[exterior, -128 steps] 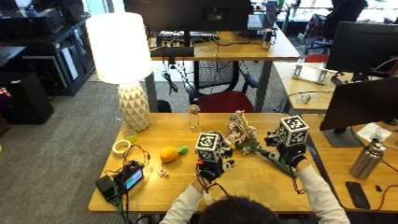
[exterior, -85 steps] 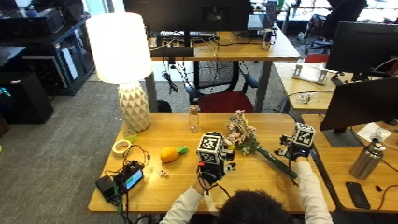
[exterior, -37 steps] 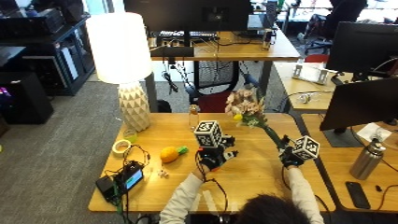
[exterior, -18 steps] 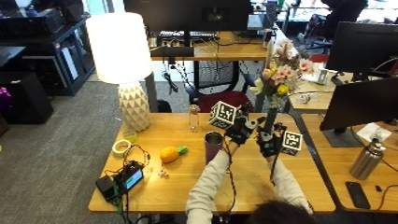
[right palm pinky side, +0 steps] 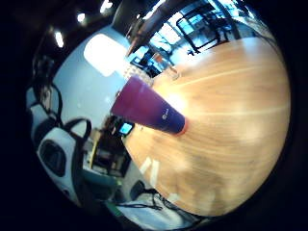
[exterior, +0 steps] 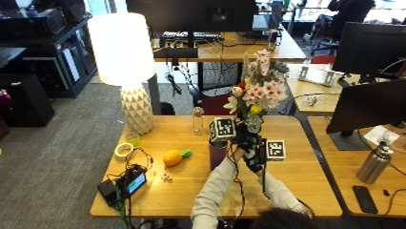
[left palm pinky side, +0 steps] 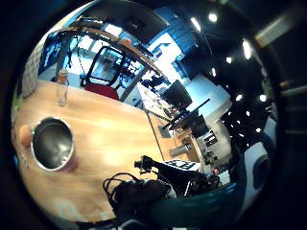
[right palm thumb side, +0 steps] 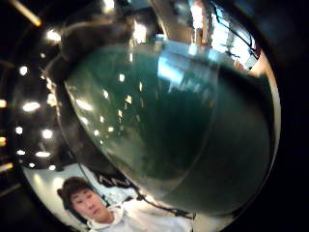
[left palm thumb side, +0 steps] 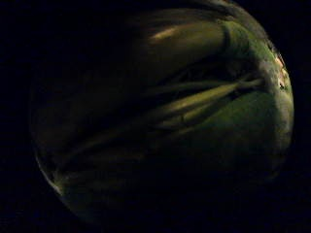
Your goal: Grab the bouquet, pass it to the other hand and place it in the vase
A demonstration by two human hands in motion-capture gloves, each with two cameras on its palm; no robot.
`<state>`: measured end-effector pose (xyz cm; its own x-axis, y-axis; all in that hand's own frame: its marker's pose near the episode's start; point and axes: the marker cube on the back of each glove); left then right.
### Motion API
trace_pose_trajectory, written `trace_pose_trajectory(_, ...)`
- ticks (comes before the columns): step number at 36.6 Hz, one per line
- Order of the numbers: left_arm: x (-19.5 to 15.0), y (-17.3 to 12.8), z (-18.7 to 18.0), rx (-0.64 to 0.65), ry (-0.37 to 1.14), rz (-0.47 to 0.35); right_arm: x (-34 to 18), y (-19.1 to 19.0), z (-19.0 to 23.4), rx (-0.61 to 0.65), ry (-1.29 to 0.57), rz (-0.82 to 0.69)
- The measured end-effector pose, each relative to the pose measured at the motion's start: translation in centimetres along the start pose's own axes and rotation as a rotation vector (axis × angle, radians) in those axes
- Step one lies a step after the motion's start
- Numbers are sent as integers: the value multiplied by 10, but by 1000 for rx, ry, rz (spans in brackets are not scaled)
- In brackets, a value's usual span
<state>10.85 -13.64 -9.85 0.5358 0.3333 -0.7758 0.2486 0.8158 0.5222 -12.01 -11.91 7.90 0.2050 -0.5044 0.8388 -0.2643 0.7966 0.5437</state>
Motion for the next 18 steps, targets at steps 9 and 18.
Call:
trace_pose_trajectory(9,29,-20,-43,94,-41,86,-5,2,8,-244,82,-147)
trace_pose_trajectory(18,40,-77,-103,274,-143,197,21,-6,-33,-160,109,-57)
